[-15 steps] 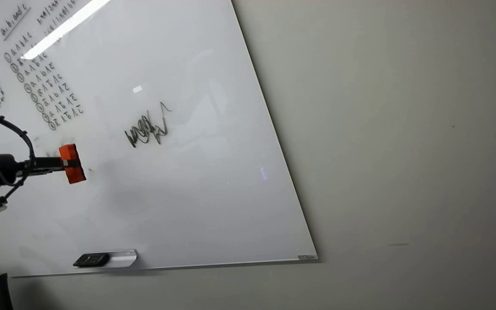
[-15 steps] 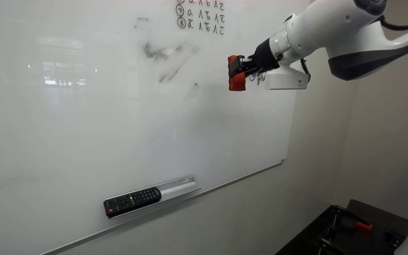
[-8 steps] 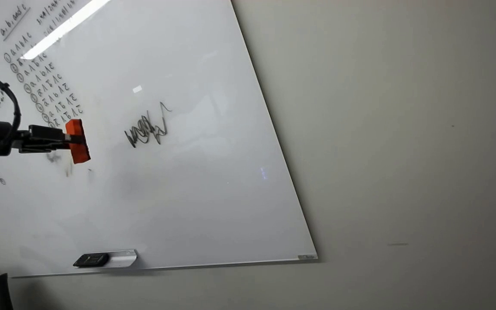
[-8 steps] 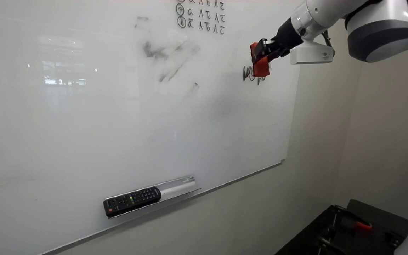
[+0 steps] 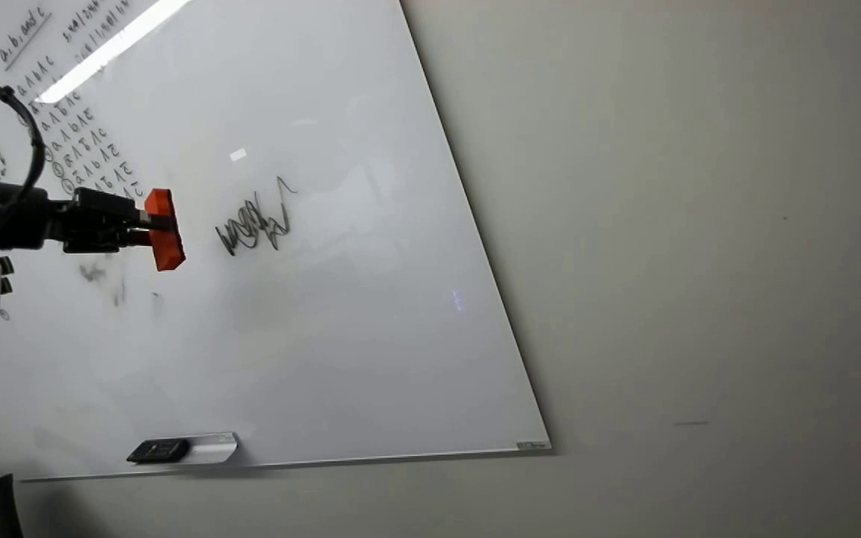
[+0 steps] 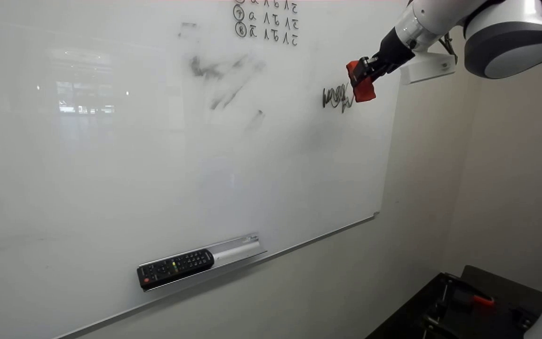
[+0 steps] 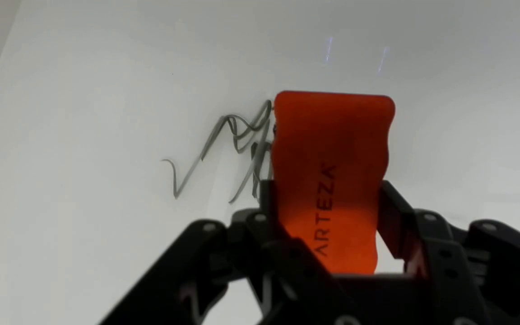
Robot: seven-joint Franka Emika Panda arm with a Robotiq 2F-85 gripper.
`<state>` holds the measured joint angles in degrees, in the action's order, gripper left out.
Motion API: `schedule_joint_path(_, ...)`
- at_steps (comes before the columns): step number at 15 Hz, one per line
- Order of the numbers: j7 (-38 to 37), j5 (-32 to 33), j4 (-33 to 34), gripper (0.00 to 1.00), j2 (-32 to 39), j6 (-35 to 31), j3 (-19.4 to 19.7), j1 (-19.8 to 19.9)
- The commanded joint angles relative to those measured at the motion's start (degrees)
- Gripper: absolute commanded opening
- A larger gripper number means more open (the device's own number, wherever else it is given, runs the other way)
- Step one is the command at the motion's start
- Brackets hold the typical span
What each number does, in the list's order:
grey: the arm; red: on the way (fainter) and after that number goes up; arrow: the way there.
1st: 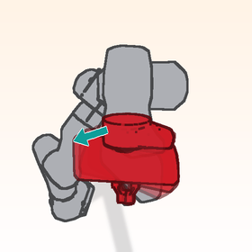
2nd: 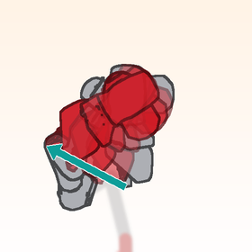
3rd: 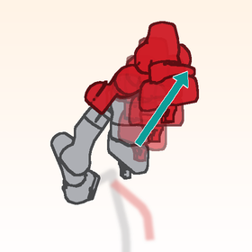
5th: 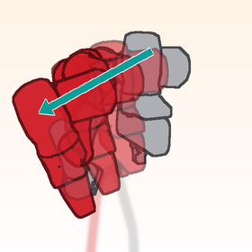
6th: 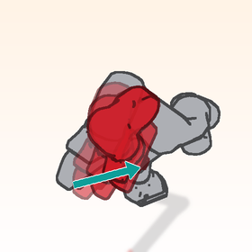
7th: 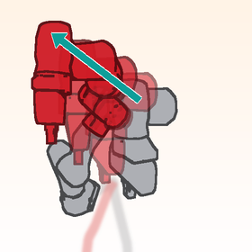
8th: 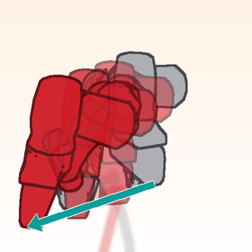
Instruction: Pick the eraser and rub off the contents on the whiteboard
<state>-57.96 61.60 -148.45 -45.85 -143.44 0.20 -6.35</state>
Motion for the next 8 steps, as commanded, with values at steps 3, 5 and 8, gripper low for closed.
schedule_joint_path(3, 1.19, -2.13, -0.16, 0.55, -0.05, -1.43, -2.78, 2.85)
schedule_joint_path(5, 3.29, -2.64, -0.09, 0.3, 0.02, -2.08, -1.46, 2.61)
schedule_joint_path(8, 7.34, -4.64, 0.21, 0.3, -0.31, -5.33, 1.82, 3.79)
